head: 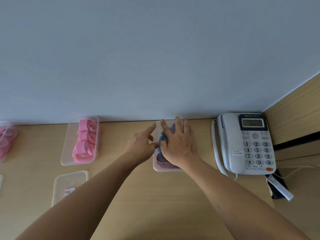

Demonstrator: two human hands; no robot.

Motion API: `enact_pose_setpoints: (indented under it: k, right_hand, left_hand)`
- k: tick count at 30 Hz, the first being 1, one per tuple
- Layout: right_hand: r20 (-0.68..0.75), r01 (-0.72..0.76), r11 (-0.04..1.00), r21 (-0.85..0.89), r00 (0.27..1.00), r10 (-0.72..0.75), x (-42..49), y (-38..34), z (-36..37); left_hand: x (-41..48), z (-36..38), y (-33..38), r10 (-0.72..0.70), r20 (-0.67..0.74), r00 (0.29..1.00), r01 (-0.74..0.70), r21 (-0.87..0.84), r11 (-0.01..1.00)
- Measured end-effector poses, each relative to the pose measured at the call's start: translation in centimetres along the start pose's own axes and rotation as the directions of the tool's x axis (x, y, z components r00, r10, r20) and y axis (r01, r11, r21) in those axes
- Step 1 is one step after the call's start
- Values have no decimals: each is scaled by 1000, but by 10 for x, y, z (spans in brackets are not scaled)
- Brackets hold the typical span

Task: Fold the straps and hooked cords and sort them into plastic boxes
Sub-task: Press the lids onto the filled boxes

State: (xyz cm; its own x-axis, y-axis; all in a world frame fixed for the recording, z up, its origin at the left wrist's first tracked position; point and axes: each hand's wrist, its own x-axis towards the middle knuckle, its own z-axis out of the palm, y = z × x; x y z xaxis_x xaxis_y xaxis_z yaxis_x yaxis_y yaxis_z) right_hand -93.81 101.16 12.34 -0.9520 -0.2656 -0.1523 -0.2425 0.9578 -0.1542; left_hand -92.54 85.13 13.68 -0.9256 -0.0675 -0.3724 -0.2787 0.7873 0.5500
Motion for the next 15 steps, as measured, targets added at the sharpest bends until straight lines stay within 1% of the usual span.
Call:
enact_pose_setpoints:
  k: [2,6,9,11,15]
  right_hand:
    - [-6,-1,1000,22,1000,1,-5,-3,-2]
    - [-109,-8,994,107,994,19,-38,-11,4]
    - [-64,-8,993,116,998,16,-54,-8,14]
    - [-59,5,994,114,998,2,-55,-5,15]
    - [-48,67,995,74,997,-63,-55,-1,15]
  left_hand:
    - [-2,2,1,-20,19,1000,21,-50,999]
    - [-7,5,-2,-67,57,996,81,-274,958]
    - [-7,7,1,-73,39,997,82,-288,954]
    - [-8,8,3,-73,30,997,79,-278,957]
    - [-12,1,6,-94,74,993,114,-326,938]
